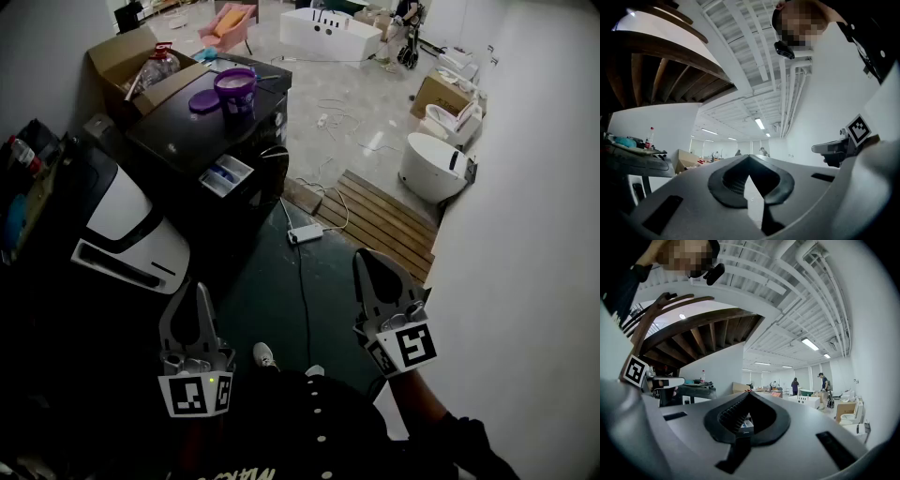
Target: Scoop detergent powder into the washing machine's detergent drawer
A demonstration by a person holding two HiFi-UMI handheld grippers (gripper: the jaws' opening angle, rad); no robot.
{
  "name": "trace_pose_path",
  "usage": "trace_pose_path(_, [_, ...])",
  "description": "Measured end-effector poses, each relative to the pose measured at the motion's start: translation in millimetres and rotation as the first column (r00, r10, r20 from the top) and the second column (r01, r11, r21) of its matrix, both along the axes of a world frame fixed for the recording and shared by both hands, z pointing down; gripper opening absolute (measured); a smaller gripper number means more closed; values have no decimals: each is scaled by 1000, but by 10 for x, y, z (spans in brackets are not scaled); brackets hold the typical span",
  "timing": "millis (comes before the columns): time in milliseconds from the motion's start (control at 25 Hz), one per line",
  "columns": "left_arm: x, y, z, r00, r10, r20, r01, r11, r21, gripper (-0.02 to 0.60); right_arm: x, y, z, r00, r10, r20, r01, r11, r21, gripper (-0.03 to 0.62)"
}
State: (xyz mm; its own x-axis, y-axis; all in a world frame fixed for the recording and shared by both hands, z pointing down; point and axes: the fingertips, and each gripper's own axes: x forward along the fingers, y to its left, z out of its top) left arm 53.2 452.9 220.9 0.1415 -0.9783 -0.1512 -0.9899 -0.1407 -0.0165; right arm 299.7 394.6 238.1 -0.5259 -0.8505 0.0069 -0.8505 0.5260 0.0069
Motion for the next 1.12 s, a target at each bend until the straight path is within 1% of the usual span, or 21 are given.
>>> trace_pose_path(120, [-4,7,7,1000,0,5,0,1000,-1,14,-82,19,-74,998,-43,38,41,998,49,28])
trace_pose_path(200, [-2,17,4,1000,0,5,0,1000,0,14,-81,29,-80,998,-44,53,41,998,53,28])
trace_pose_path(320, [-5,26,-3,1000,-3,4,3,1000,2,14,-48,30,-97,994,-36,108,31,998,47,28])
trace_pose_path(560, [8,-2,20,1000,7,3,-7,1000,-4,14,-96,45,-69,993,-59,98,56,998,28,29])
trace_pose_path(680, [-19,-49,43,1000,10,-1,-10,1000,-7,14,-88,2,-115,991,-46,127,39,998,58,31])
trace_pose_path(720, [-39,-66,50,1000,10,-3,-10,1000,-9,14,-81,-24,-133,990,-37,137,29,998,64,41])
trace_pose_path(800, [-89,-106,61,1000,12,-5,-12,1000,-13,14,-80,-84,-126,988,-24,155,18,999,45,229])
trace_pose_path(920, [-186,-192,67,1000,18,-5,-18,1000,-12,14,-166,-167,-134,986,-29,165,23,999,39,196])
trace_pose_path(1040, [-341,-302,75,1000,21,-7,-21,1000,-10,14,-323,-277,-116,990,-22,137,16,999,46,192])
trace_pose_path(1120, [-465,-379,83,1000,24,-8,-24,1000,-10,14,-447,-358,-109,991,-17,134,10,999,51,192])
